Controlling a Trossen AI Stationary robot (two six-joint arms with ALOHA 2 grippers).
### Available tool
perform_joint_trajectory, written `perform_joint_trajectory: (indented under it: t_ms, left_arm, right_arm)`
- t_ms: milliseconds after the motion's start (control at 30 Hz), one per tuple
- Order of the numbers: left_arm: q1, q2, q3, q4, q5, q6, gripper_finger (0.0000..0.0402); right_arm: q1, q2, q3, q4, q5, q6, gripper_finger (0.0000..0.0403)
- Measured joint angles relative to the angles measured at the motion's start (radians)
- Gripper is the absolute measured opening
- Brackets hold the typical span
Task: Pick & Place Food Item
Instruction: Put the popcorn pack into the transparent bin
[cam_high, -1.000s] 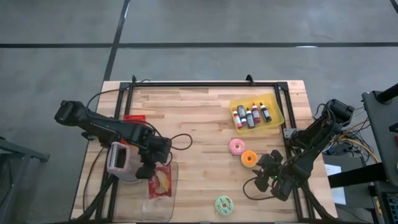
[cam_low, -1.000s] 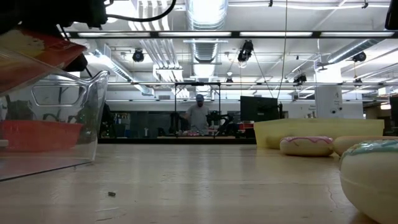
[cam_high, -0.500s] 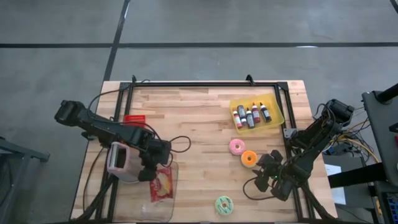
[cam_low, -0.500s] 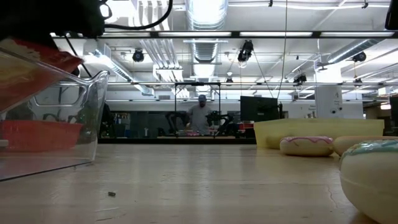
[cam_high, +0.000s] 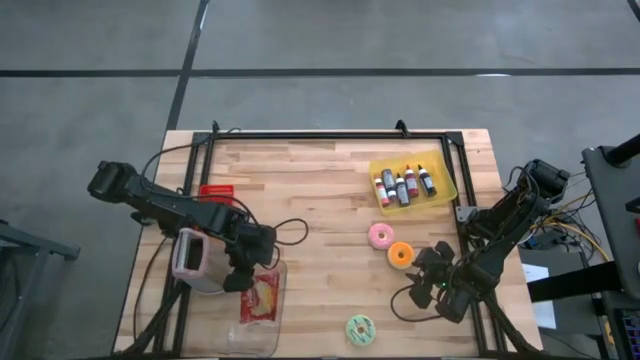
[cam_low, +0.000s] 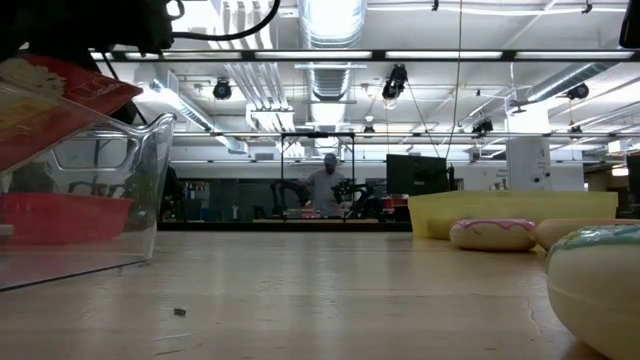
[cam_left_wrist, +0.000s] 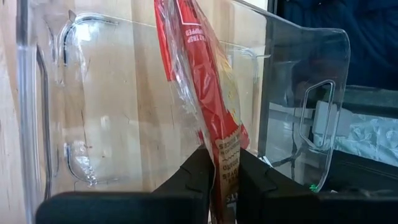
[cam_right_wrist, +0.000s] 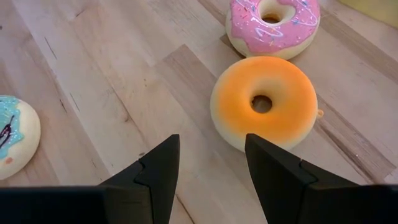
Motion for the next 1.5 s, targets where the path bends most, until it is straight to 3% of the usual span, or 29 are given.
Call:
perform_joint_trajectory:
  t_ms: [1500]
  left_arm:
    - [0.001,-0.001,0.000,0.051,-0.043,0.035,0.0050]
  right_arm:
    - [0.000,0.000,0.000,0.003,0.001,0.000,0.0178]
